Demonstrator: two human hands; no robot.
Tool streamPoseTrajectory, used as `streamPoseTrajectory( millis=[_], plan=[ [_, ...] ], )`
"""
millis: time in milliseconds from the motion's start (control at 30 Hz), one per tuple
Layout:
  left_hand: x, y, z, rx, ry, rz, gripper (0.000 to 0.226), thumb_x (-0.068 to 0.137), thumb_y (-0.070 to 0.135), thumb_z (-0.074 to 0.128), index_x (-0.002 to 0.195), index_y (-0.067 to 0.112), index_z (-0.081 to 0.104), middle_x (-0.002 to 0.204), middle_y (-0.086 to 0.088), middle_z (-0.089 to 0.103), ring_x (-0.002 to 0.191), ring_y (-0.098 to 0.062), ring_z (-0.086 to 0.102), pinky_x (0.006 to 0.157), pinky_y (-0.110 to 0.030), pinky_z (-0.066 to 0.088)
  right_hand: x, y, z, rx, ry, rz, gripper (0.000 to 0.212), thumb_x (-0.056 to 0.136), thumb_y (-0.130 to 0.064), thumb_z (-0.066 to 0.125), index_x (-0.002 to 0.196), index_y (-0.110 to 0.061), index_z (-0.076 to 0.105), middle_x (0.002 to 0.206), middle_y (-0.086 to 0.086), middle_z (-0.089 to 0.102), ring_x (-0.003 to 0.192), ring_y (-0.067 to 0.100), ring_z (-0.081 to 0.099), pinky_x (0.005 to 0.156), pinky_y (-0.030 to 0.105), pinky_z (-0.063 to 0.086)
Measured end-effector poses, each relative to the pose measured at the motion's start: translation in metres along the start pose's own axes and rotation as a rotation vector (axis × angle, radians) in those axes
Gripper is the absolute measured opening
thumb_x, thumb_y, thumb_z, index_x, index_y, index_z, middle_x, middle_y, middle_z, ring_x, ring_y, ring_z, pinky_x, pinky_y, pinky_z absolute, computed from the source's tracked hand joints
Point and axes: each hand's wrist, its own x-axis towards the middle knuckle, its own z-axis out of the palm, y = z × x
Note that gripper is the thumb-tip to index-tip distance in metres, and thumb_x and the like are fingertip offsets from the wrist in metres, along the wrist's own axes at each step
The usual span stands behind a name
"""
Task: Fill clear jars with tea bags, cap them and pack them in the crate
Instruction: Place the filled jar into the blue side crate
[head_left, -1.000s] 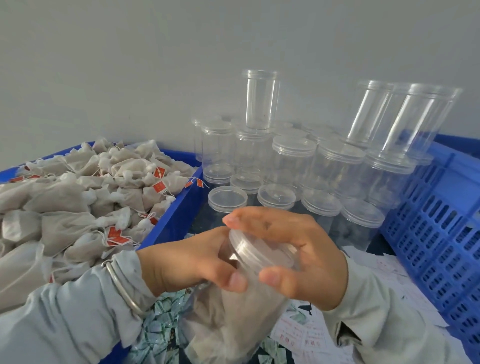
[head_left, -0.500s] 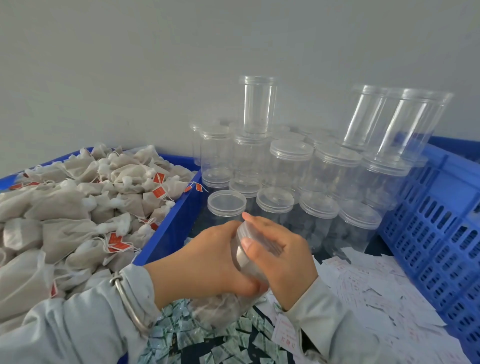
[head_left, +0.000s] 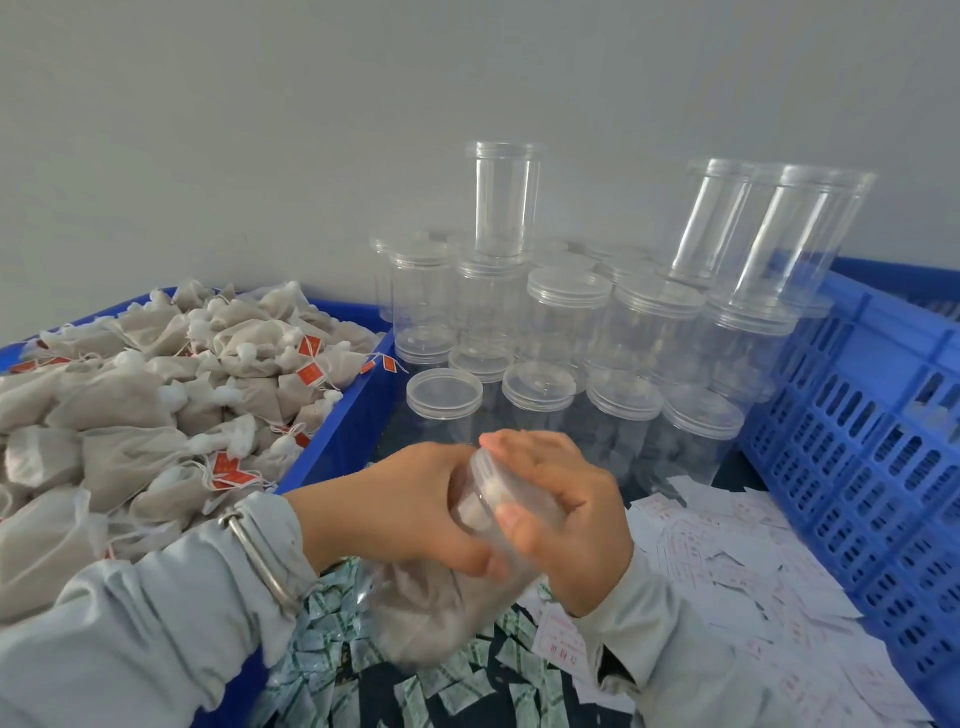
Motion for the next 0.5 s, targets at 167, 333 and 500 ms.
streamPoseTrajectory(
  millis=[167,333,500],
  plan=[
    [-0.004,-0.003,0.000,-0.229,-0.179,0.052,0.038,0.059,0.034,0.067,0.091,0.015,0.064,0.077,0.008,0.066,0.070,-0.005,0.060,0.068,-0.017,0.045,0.002,-0.010,-0.011,-0.051,-0.094,-0.130,0.047,0.071,-0.036,0.059,0.117,-0.028,0.063,0.106,-0.004,0.058,0.100,0.017,0.054,0.090,0.023,0.043],
    [0.000,-0.004,0.001,-0.115,-0.087,0.007,0.064,0.052,0.040,0.073,0.110,0.014,0.061,0.100,-0.012,0.069,0.090,-0.021,0.066,0.086,-0.041,0.052,0.005,0.012,-0.061,-0.368,-0.471,0.272,0.099,0.062,-0.062,0.075,0.130,-0.061,0.003,0.131,-0.032,0.022,0.121,-0.002,0.038,0.103,0.015,0.031],
    [0.006,-0.002,0.002,-0.025,-0.009,-0.056,0.065,0.051,0.045,0.074,0.110,0.021,0.061,0.102,0.001,0.071,0.096,-0.014,0.067,0.092,-0.037,0.052,0.000,0.020,-0.078,-0.142,-0.355,0.430,0.089,0.068,-0.051,0.073,0.134,-0.054,0.014,0.144,-0.009,0.040,0.113,0.000,0.052,0.092,0.014,0.041]
  ],
)
